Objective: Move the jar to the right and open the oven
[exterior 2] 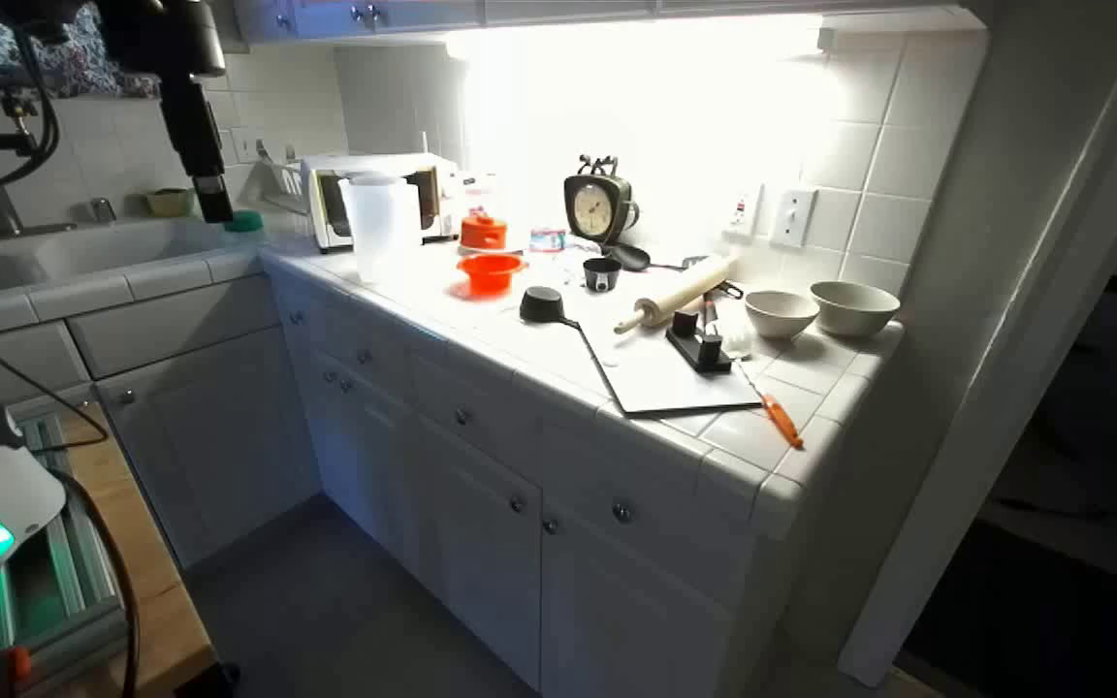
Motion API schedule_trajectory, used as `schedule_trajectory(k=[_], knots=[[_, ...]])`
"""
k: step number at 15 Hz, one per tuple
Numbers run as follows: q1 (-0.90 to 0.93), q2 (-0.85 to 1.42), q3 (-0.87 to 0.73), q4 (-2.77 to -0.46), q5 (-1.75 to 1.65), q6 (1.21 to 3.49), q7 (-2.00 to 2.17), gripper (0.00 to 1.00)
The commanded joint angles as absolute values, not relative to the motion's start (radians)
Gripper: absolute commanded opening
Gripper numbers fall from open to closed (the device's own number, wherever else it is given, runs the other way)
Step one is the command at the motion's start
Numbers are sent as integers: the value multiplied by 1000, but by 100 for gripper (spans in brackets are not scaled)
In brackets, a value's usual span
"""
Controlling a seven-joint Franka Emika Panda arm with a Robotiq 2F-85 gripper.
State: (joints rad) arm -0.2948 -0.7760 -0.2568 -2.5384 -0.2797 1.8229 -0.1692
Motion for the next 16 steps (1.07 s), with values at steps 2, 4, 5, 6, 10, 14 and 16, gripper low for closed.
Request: schedule_trajectory(k=[2, 4, 5, 6, 10, 14, 16], knots=[[-284, -777, -264, -2536, -285, 1819, -164, 100], [-284, -777, -264, -2536, -285, 1819, -164, 100], [-284, -777, -264, -2536, -285, 1819, -164, 100], [-284, -777, -264, -2536, -285, 1819, -164, 100], [-268, -762, -265, -2544, -244, 1915, -114, 100], [-189, -715, -274, -2551, -48, 2058, -74, 100], [-140, -692, -276, -2553, 52, 2099, -104, 100]])
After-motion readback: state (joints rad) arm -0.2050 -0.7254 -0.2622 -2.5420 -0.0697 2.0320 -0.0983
